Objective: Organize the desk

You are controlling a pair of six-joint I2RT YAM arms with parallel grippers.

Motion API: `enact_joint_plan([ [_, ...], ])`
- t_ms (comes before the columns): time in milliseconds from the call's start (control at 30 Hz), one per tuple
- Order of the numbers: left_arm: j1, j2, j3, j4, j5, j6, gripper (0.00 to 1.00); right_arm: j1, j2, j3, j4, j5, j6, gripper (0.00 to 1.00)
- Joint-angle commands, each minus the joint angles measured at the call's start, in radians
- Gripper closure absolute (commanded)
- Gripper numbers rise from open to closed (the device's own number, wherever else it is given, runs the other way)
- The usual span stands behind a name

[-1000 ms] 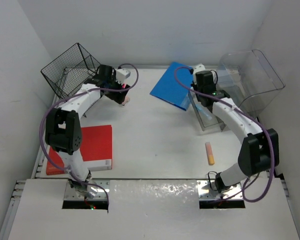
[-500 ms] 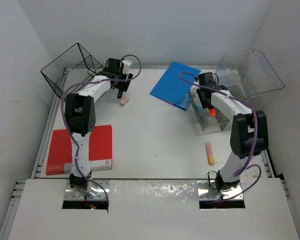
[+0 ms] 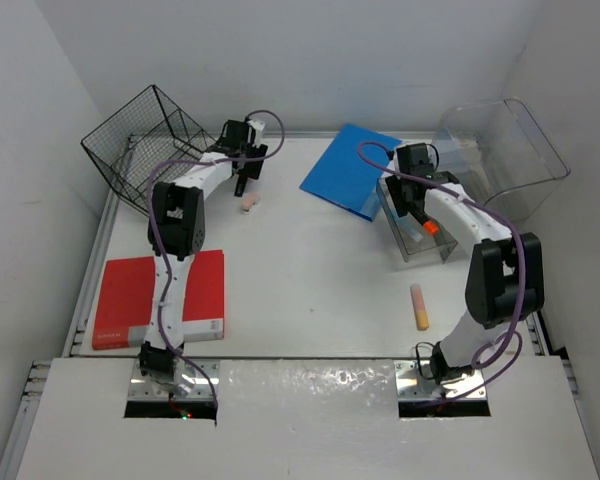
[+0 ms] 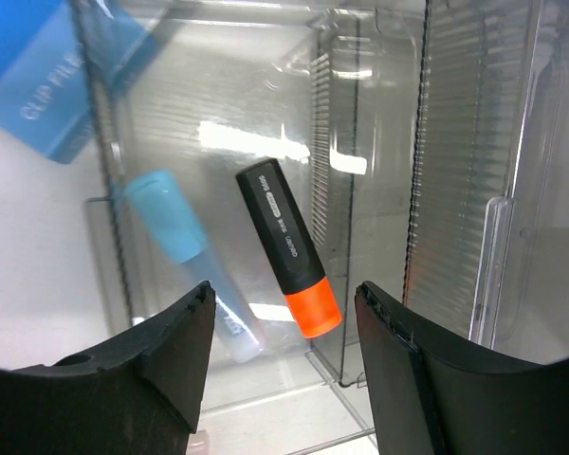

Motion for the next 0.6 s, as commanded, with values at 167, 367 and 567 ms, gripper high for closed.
enact_joint_plan([
  [167, 0.006, 0.029, 0.003, -0.015, 0.036, -0.078, 0.43, 0.038, -0.094, -0.022, 0.024, -0.035, 0.023, 0.41],
  [367, 0.008, 0.035, -0.037, -0.067, 0.12, -0.099, 0.61, 0.056, -0.12, -0.021, 0.034, -0.093, 0.04, 0.41],
  [567, 0.011, 0.025, -0.044, -0.101, 0.214, -0.139, 1.0, 0.066, -0.155, -0.033, 0.042, -0.151, 0.05, 0.4],
])
